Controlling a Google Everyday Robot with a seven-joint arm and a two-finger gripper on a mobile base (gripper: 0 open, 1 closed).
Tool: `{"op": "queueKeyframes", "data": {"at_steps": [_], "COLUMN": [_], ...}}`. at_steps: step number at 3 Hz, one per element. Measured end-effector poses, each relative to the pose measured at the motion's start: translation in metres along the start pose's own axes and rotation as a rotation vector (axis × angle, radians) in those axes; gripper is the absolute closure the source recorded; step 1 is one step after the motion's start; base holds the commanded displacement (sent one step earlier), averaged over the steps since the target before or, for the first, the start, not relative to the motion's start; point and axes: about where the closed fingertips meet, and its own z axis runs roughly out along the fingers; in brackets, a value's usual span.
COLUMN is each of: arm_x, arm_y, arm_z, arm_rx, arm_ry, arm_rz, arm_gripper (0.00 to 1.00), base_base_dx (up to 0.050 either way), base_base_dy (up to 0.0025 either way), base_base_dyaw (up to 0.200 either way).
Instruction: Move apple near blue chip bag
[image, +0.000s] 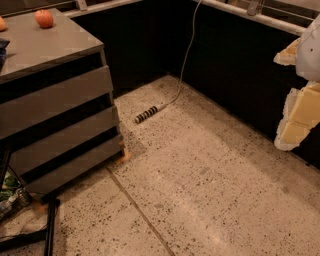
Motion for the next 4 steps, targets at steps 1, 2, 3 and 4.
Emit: {"op": "queueKeyframes", "data": {"at_steps": [1,2,3,4], "arm_x": [0.0000,0.0000,0.0000,0.0000], "arm_y": [0.0000,0.0000,0.0000,0.0000], "arm_z": [0.0000,0.0000,0.0000,0.0000], "arm_rx": [0.000,0.000,0.000,0.000], "arm_ry": [0.000,0.000,0.000,0.000], "arm_rz": [0.000,0.000,0.000,0.000], "arm_gripper": [0.00,0.00,0.00,0.00], "base_base_dx": [0.045,0.049,0.020,0.040], "base_base_dy": [0.00196,0.00004,0.00177,0.00238], "base_base_dyaw": [0.088,-0.001,0.183,0.120]}}
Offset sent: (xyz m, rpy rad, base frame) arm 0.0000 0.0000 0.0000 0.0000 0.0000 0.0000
